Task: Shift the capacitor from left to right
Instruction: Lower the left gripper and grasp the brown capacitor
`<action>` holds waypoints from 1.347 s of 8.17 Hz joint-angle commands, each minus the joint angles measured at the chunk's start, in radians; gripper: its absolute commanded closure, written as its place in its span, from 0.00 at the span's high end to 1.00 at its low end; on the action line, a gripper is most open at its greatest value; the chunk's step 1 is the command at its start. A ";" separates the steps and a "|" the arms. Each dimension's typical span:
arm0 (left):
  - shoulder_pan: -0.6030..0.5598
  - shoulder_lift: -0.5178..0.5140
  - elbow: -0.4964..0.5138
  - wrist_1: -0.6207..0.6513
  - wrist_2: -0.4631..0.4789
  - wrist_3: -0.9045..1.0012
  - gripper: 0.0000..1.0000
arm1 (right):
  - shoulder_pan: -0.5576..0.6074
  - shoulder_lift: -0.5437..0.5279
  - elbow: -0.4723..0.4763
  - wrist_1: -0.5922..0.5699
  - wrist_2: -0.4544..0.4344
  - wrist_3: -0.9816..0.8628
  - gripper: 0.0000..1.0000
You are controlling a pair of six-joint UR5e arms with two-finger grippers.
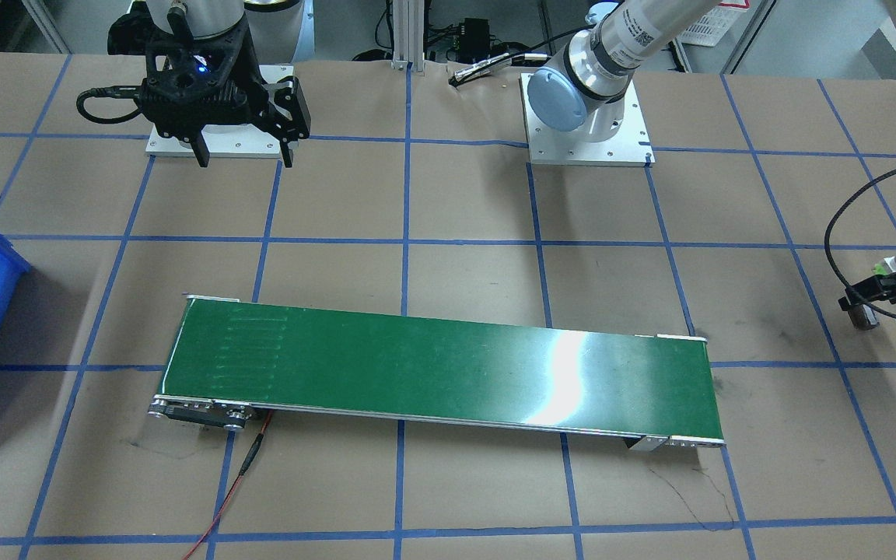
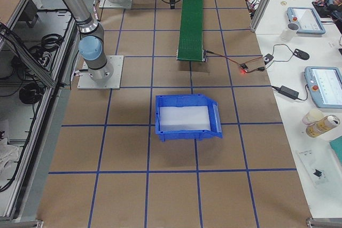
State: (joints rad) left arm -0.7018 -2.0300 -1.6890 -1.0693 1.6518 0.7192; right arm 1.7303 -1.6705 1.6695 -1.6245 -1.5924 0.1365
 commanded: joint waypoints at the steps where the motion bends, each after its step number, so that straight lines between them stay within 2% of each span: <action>1: 0.001 -0.021 0.000 0.006 0.046 0.002 1.00 | 0.000 0.000 0.001 0.003 0.000 0.000 1.00; 2: 0.001 -0.021 0.000 0.006 0.049 0.003 1.00 | 0.000 0.000 0.001 -0.001 0.000 0.000 1.00; 3: 0.001 -0.021 0.000 0.006 0.058 0.005 0.92 | 0.000 0.000 0.001 0.002 0.000 0.000 1.00; 4: 0.001 -0.022 -0.001 0.006 0.110 0.003 0.86 | 0.000 0.000 0.001 0.003 0.000 0.000 1.00; 11: 0.001 -0.087 0.000 0.124 0.125 0.005 0.84 | 0.000 0.000 -0.001 0.000 0.000 0.000 1.00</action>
State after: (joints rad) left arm -0.7010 -2.1077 -1.6889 -0.9794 1.7780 0.7240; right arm 1.7303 -1.6705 1.6704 -1.6239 -1.5923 0.1367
